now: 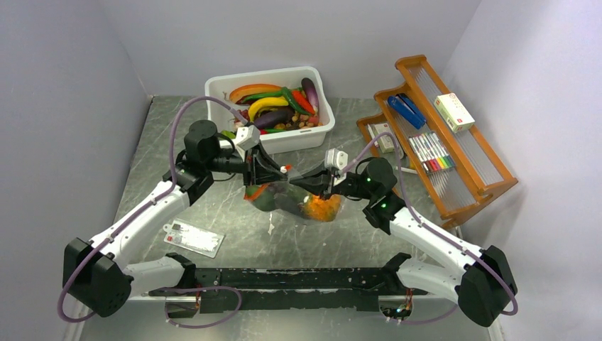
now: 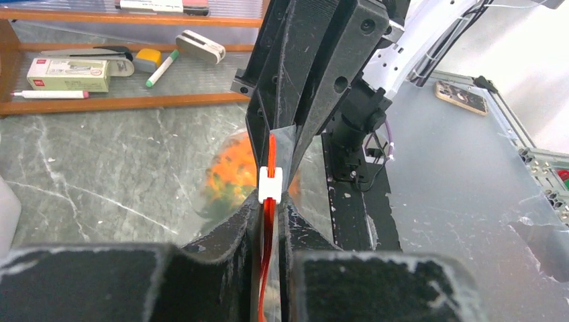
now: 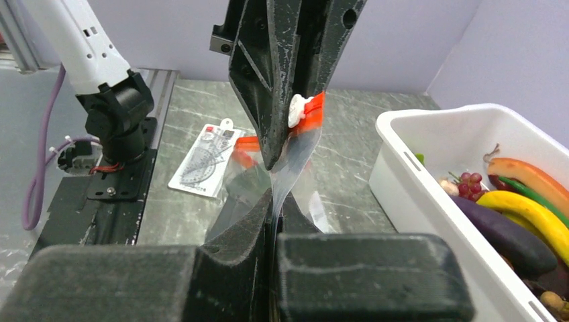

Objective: Place the food in the zip-top bag and seal the zipper
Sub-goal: Zip the zipper food storage bag at the center of the board.

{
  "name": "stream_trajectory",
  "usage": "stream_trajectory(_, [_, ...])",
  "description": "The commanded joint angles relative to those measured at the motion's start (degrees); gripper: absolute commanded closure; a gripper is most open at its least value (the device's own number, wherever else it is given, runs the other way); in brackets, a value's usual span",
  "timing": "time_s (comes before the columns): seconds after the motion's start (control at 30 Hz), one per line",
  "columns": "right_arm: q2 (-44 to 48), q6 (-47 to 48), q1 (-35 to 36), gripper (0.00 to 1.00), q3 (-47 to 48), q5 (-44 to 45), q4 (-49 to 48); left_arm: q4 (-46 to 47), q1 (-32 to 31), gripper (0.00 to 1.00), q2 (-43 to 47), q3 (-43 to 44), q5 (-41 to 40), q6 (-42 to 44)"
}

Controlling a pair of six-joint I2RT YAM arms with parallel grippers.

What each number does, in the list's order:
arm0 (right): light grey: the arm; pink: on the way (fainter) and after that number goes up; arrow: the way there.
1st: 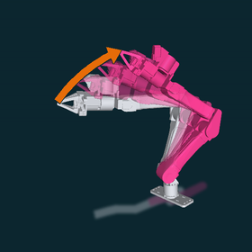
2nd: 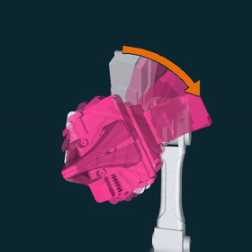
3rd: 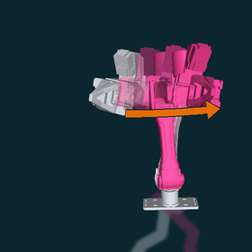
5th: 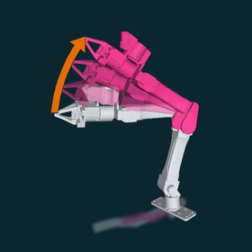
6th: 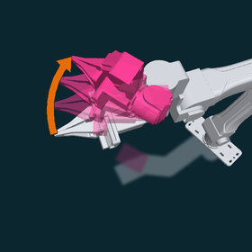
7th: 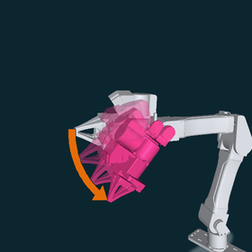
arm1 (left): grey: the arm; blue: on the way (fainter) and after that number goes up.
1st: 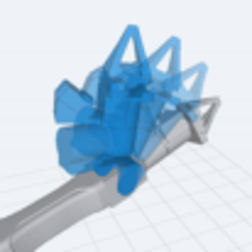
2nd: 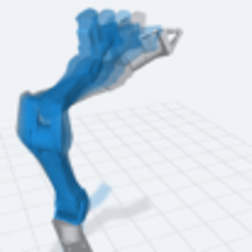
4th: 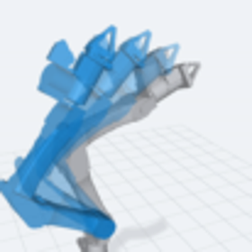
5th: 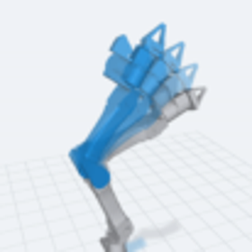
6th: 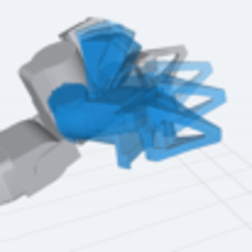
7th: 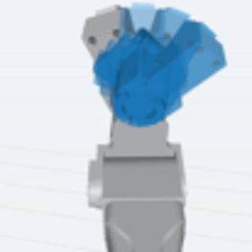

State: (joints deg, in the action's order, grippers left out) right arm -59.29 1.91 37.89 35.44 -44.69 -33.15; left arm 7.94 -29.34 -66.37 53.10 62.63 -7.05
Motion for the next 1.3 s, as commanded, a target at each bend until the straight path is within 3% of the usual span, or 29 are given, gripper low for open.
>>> stream_trajectory(0.0, [1.3,0.7,0.1,1.00,0.7,1.9,-4.0,-2.2,0.2,0.92,0.3,-1.1,1.6,3.2])
stream_trajectory(0.07, [1.1,1.1,0.1,1.00,0.8,1.2,-3.1,-1.4,0.2,0.85,0.5,-1.2,1.7,2.5])
stream_trajectory(0.13, [1.1,0.9,0.1,1.00,0.4,0.5,-3.5,-1.0,0.2,0.62,0.5,-0.7,1.1,1.3])
stream_trajectory(0.17, [1.3,0.7,0.1,1.00,0.1,0.2,-3.8,-0.5,0.2,0.57,0.5,-0.5,1.1,0.6])
stream_trajectory(0.33, [1.5,1.1,0.3,1.00,-0.1,-0.2,-3.2,5.8,0.2,0.51,1.1,-1.2,1.8,-5.1])
stream_trajectory(0.67, [1.7,3.0,0.7,1.00,0.6,0.3,-0.4,6.5,0.2,0.60,1.4,-0.9,-0.1,-7.2])
stream_trajectory(0.87, [2.2,3.6,0.8,1.00,0.3,0.8,0.3,6.5,0.2,0.78,0.6,-0.8,0.1,-7.7])
stream_trajectory(1.03, [2.5,4.2,0.8,1.00,0.0,1.3,1.4,7.1,0.2,0.74,0.3,-0.9,0.6,-8.1])
stream_trajectory(1.1, [2.6,4.0,0.8,1.00,-0.2,1.6,1.0,7.1,0.2,0.91,0.2,-1.0,1.1,-7.7])
stream_trajectory(1.27, [2.8,2.0,0.8,1.00,-0.3,4.1,-0.9,3.6,0.2,0.93,0.3,-1.6,1.3,-4.4])
